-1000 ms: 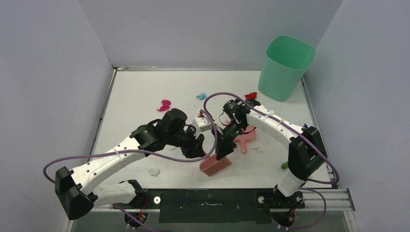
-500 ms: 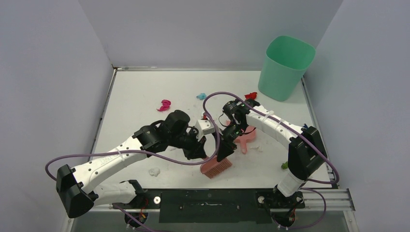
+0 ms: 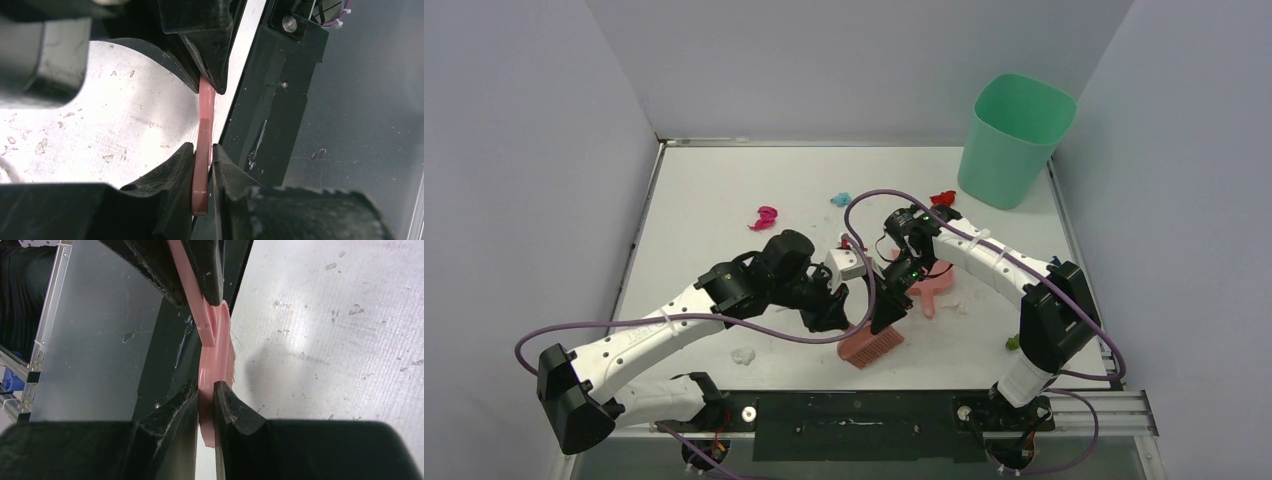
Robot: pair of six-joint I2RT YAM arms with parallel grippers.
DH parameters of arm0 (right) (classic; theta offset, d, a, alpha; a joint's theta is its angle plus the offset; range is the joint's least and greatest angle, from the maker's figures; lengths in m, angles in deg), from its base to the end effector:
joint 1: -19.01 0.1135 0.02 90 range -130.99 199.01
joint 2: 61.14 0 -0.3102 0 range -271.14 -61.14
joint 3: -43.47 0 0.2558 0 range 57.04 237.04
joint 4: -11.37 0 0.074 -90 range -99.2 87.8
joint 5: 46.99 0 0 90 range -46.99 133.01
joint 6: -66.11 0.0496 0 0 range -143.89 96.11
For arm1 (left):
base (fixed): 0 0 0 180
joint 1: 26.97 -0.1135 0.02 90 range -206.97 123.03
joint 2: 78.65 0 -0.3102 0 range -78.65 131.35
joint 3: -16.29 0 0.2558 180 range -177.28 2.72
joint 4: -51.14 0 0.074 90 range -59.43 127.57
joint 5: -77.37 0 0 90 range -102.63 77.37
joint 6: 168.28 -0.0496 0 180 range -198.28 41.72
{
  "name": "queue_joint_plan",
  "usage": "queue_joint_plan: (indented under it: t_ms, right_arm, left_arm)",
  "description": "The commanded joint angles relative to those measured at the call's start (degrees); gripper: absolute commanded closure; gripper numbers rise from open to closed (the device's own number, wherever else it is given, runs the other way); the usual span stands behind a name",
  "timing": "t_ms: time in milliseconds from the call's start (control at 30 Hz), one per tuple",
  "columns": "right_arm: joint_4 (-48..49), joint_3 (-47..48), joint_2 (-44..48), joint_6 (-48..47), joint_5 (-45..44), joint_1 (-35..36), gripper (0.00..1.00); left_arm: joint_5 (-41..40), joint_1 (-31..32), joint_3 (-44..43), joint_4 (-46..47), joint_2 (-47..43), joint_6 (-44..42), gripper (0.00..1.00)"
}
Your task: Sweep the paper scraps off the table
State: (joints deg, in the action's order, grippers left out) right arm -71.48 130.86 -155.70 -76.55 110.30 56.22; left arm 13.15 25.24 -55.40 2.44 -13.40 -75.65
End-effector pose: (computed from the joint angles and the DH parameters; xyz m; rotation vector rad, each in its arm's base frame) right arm 0.2100 0.2169 0.2976 -1.7644 1.7688 1.6477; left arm 0.1252 -0.1967 0.3441 1.2368 2.0936 -0.9845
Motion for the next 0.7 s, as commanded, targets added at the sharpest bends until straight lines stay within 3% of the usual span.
queue_joint_plan:
  t_ms: [0,200,333,533,667]
  right_arm:
    - [3.97,0.62,0.86,-1.26,3.33,-0.42,0.94]
    - [3.97,0.38,1.2,-1.5,3.37,-0.46,0.94]
    - [4.02,0.13,1.26,-1.58,3.44,-0.56,0.94]
    - [4.37,0.03,1.02,-1.65,3.61,-0.56,0.93]
    - [4.74,-0.45,2.02,-1.63,4.51,-2.89,0.66]
  left_arm:
    - [4.45,1.18,-0.35,1.01,-0.55,0.82,0.85]
    - [2.43,1.21,-2.21,-4.63,0.88,-2.16,0.81]
    - [1.35,1.1,-3.27,-8.58,0.87,-4.46,0.9]
    - [0.85,1.09,-2.42,-7.16,-0.04,-3.53,1.0]
    - [-2.69,1.08,-1.52,-5.48,-2.04,-2.14,1.0]
